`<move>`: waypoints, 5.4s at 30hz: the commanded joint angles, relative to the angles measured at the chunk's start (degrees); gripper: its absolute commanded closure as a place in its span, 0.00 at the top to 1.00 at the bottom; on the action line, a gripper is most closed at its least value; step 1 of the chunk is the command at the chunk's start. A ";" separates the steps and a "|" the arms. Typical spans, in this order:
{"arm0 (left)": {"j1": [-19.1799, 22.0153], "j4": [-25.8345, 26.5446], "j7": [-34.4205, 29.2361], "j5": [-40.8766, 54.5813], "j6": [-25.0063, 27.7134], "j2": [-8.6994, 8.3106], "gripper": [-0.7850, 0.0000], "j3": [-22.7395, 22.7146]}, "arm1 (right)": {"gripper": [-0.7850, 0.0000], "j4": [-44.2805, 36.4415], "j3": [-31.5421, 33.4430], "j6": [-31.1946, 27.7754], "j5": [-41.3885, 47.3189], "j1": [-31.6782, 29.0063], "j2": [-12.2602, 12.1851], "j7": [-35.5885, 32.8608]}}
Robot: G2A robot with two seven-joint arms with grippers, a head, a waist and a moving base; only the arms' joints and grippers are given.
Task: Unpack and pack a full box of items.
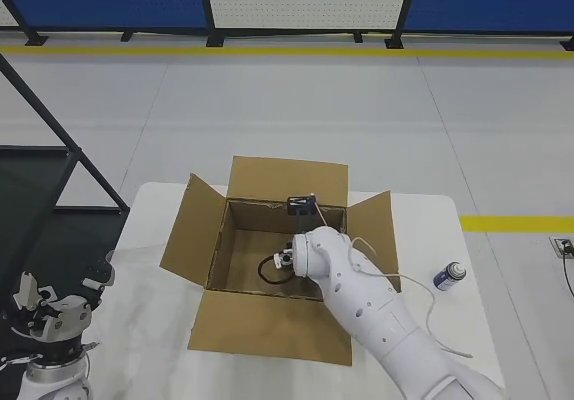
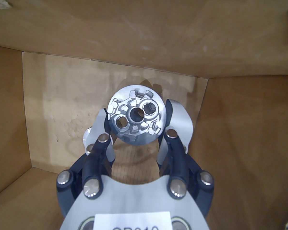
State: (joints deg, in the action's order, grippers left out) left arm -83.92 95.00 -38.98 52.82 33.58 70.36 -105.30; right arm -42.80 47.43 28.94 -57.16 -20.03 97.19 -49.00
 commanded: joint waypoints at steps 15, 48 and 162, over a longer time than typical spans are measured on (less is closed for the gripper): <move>0.00 0.00 0.00 0.00 0.00 0.00 1.00 0.00 | 1.00 -12.71 4.44 0.17 -5.96 -6.86 -2.18 -1.14; 0.00 0.00 0.00 0.00 0.00 0.00 1.00 0.00 | 1.00 -88.57 46.84 -14.57 -12.53 -60.72 -11.08 17.01; 0.00 0.00 0.00 0.00 0.00 0.00 1.00 0.00 | 0.15 -4.78 -10.77 -10.70 -7.09 -0.64 5.19 -2.07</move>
State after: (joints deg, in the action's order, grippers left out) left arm -83.92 95.00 -38.98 52.82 33.58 70.36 -105.30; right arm -48.25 36.63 18.36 -64.43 -20.87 102.13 -51.11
